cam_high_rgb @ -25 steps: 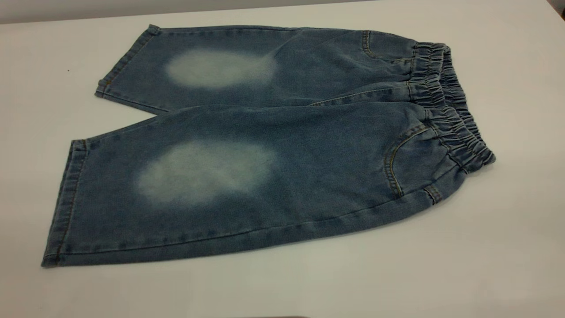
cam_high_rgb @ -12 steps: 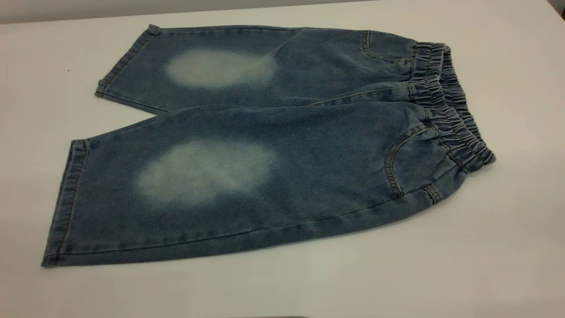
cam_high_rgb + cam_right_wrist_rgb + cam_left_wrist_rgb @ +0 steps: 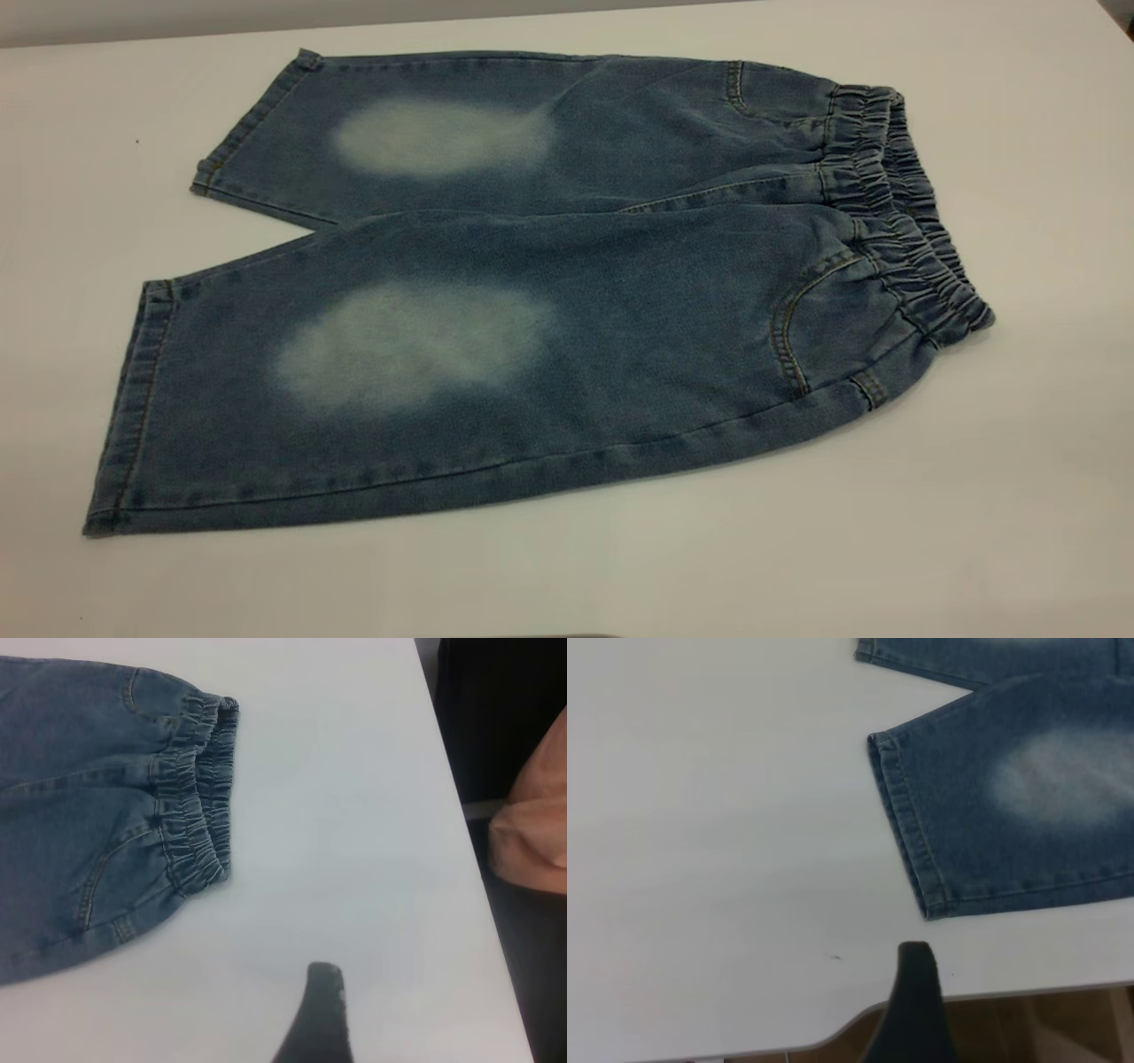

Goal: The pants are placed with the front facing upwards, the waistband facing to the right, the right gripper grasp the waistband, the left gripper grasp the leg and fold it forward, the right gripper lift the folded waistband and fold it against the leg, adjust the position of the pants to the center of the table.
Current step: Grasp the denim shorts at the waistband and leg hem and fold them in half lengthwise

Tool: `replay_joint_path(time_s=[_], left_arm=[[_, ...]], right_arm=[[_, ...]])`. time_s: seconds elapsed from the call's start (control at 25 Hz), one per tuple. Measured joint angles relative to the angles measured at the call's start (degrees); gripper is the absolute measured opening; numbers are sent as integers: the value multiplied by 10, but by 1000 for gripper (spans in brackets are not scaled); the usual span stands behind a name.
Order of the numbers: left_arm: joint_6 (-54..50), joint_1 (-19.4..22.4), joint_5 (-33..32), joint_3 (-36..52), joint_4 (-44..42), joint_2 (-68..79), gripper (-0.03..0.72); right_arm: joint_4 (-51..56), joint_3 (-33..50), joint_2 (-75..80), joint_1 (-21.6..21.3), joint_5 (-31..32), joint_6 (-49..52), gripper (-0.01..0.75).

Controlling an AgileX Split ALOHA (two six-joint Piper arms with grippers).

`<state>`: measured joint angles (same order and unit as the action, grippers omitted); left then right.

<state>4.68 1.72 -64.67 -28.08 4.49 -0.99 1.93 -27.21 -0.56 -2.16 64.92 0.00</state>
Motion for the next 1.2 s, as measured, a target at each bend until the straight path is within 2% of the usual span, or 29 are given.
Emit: replay_joint_path(time_s=[0.84,1.04,1.2], left_arm=[[0,0,0,0,0,0,557],[0,0,1,0,0,3,557],[-7,0,45,-15,1,57,557]], right_arm=[[0,0,0,0,0,0,578],[7,-10,0,8,-9,27,578],[28,-54,30,11,-33,32,578]])
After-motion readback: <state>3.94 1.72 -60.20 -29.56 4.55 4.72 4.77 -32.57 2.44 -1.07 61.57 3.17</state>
